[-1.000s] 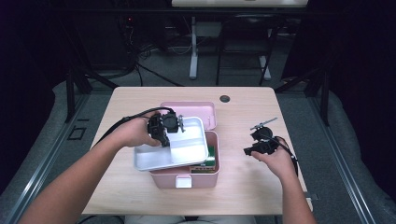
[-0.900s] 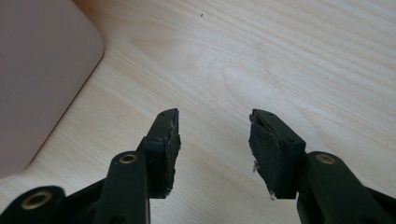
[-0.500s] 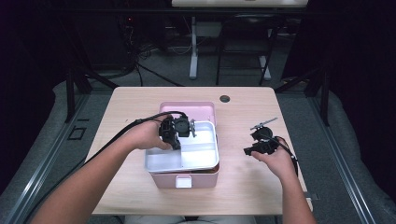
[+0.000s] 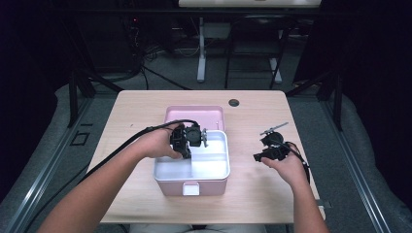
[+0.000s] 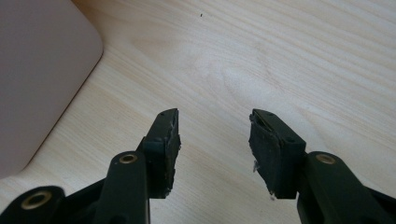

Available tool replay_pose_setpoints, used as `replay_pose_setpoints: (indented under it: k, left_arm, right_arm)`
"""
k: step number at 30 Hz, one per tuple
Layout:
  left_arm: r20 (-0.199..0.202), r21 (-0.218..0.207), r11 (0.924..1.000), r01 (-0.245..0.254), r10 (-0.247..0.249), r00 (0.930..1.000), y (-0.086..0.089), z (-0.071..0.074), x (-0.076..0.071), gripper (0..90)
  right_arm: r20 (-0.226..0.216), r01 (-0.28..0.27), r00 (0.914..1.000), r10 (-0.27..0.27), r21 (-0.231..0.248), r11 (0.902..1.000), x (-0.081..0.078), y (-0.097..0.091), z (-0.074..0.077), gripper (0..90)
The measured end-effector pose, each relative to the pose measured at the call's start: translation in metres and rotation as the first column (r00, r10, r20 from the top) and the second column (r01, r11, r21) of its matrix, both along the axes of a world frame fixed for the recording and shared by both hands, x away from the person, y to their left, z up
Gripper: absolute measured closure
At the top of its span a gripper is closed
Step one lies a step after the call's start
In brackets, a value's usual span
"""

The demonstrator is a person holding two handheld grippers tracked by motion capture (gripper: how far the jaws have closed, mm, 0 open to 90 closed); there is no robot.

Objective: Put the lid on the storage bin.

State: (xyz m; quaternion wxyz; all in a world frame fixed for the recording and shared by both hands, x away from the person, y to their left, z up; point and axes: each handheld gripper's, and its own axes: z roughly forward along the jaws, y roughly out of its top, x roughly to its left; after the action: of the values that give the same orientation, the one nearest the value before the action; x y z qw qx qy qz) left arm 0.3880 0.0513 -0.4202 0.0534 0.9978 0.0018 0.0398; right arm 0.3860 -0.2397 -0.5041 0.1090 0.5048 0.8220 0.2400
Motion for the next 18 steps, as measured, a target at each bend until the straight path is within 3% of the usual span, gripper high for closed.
replay_pose_setpoints:
  k: [18]
  left_arm:
    - [0.001, 0.017, 0.9984, 0.054, -0.054, 0.9986, 0.0008, -0.0072, -0.0042, 89.1]
  right_arm:
    - [-0.004, -0.001, 1.0000, 0.001, -0.007, 1.0000, -0.0003, 0.0008, -0.0004, 52.0]
